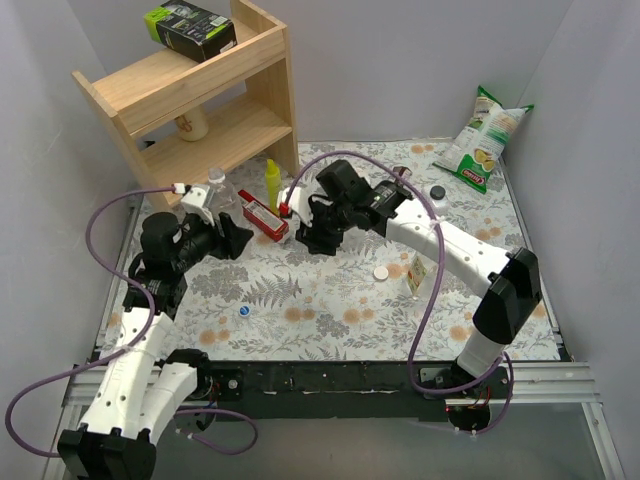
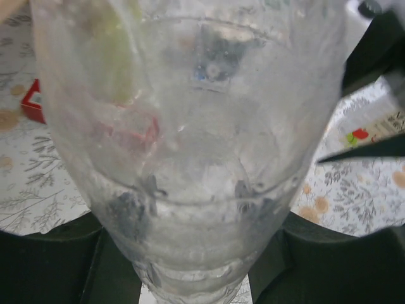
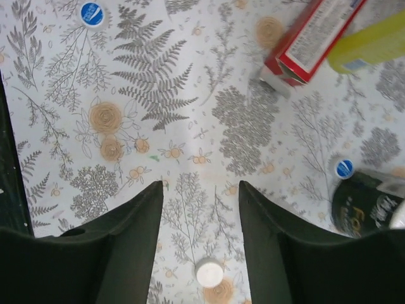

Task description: Screw on the bottle caps

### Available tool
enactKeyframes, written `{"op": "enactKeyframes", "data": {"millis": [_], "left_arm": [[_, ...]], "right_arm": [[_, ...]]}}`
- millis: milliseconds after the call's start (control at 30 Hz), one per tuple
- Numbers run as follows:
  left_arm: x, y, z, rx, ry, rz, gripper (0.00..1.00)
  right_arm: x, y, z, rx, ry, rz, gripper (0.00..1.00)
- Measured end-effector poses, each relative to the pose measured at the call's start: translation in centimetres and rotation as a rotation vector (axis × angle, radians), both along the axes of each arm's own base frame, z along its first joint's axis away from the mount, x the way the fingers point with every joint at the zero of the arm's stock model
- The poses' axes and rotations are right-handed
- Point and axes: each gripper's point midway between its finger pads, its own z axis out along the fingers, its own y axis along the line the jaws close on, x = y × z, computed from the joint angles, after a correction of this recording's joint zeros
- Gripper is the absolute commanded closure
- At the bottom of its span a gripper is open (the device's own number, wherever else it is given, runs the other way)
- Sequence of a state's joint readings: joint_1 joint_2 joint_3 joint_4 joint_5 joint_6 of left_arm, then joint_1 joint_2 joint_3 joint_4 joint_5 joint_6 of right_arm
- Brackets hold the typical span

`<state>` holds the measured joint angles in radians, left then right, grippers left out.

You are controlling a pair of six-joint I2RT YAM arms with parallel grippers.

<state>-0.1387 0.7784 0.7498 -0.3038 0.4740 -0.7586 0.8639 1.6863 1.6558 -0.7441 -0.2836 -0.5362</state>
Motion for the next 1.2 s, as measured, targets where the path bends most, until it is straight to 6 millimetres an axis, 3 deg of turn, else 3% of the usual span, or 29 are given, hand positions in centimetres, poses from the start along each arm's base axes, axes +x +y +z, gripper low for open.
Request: {"op": "enactKeyframes", "data": {"millis": [67, 200, 333, 400, 567, 700, 1200], "left_arm": [[0.4, 1.0, 1.9, -0.024, -0.013, 0.066, 1.0], [1.8, 3.8, 7.5, -0.06, -0.106, 0.215, 1.0], [2.0, 5.2, 11.6, -0.093, -0.19, 0.28, 1.0], [1.9, 5.3, 12.9, -0.105, -0.212, 0.286, 1.0], [1.5, 5.2, 13.7, -0.111, -0.216, 0.272, 1.0], [1.0, 4.9, 13.2, -0.105, -0.197, 0.257, 1.0], [0.0, 4.3, 13.1, -0.104, -0.188, 0.217, 1.0]], "right_arm": [[-1.1, 0.3, -2.4, -0.021, 0.016, 0.057, 0.36], [-5.5, 2.1, -7.0, -0.059, 0.013, 0.256, 0.35], [-9.4, 6.5, -10.2, -0.066, 0.021, 0.425, 0.32], [-10.1, 9.6, -11.9, -0.055, 0.027, 0.457, 0.3], [-9.8, 14.5, -16.4, -0.069, 0.023, 0.466, 0.29], [-9.0, 16.8, -18.0, -0.07, 0.013, 0.454, 0.32], [-10.2, 17.7, -18.2, -0.07, 0.012, 0.475, 0.5]]}}
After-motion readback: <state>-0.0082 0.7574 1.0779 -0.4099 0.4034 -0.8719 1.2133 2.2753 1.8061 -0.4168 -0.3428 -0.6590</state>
